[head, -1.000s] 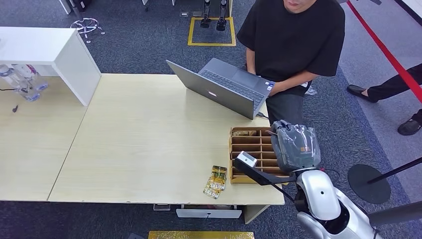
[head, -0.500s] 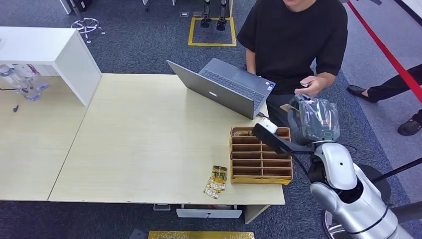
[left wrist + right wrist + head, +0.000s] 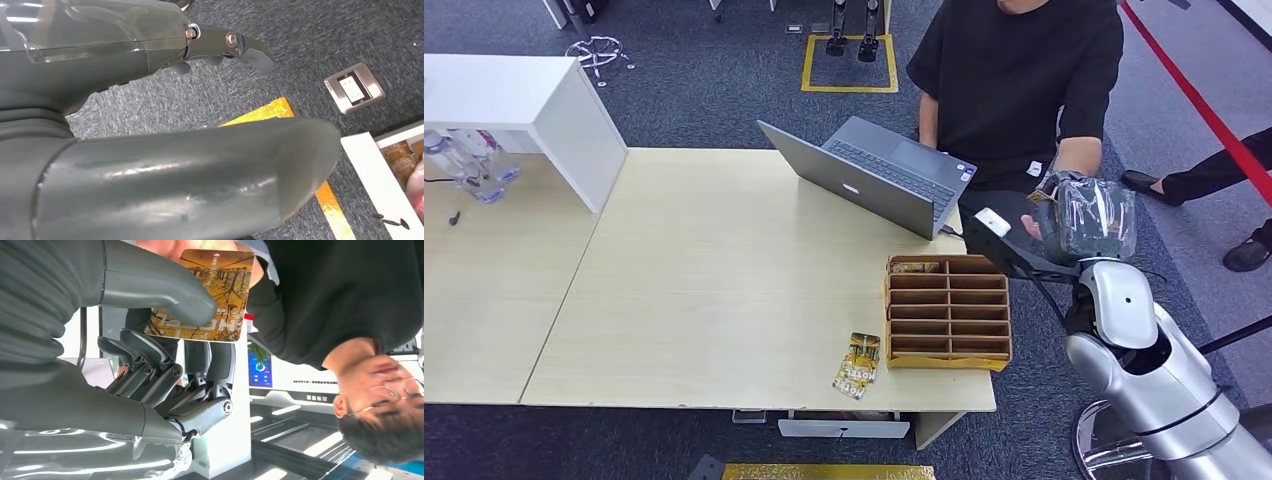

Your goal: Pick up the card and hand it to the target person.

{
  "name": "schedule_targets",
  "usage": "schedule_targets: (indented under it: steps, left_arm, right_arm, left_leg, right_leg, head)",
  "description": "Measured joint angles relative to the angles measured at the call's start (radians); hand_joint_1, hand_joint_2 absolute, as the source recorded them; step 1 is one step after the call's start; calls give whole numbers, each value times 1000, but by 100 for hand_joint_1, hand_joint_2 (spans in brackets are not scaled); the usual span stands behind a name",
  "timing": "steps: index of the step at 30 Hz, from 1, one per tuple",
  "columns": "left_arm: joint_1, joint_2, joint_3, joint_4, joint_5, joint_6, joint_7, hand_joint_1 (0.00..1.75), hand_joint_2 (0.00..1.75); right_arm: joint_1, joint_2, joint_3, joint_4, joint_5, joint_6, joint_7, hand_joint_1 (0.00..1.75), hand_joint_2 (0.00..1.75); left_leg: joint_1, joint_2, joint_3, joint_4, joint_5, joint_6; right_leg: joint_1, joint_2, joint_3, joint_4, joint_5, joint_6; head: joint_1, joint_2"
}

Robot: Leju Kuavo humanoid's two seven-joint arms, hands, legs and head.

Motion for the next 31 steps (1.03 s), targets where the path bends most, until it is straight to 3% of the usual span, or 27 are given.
schedule_targets:
  steps: [7,8,11,12,15,19,26,31]
  left_arm:
    - [-1,0,-19,0,0,-3,5,0,0]
    - [-1,0,-21,0,0,-3,5,0,0]
    - [-3,0,-27,0,0,-3,5,0,0]
    - [-3,0,-29,0,0,-3,5,0,0]
    - [-4,0,-35,0,0,-3,6,0,0]
    - [-5,0,-40,0,0,-4,7,0,0]
    - [-5,-1,-42,0,0,-7,7,0,0]
    - [-4,-1,-42,0,0,-5,7,0,0]
  right_arm:
    - [-2,-7,0,43,39,39,0,175,175]
    - [-2,-9,2,48,47,50,0,164,175]
    - [-4,-15,9,64,76,94,0,40,175]
    - [-5,-18,13,69,85,111,0,6,175]
    - [-8,-24,26,83,99,164,0,0,175]
    - [-11,-27,44,107,96,178,0,0,0]
    - [-9,-24,58,134,54,103,0,0,0]
    - [12,-5,37,144,-23,-101,0,0,0]
  left_leg:
    - [0,0,0,0,0,0]
    - [0,0,0,0,0,0]
    - [0,0,0,0,0,0]
    - [0,0,0,0,0,0]
    - [0,0,0,0,0,0]
    - [0,0,0,0,0,0]
    - [0,0,0,0,0,0]
    - [0,0,0,0,0,0]
  right_leg:
    - [0,0,0,0,0,0]
    - [0,0,0,0,0,0]
    - [0,0,0,0,0,0]
    - [0,0,0,0,0,0]
    - [0,0,0,0,0,0]
    - [0,0,0,0,0,0]
    - [0,0,0,0,0,0]
    - [0,0,0,0,0,0]
  head:
    - [0,0]
    - [0,0]
    - [0,0]
    - [0,0]
    - [0,0]
    - [0,0]
    - [0,0]
    - [0,0]
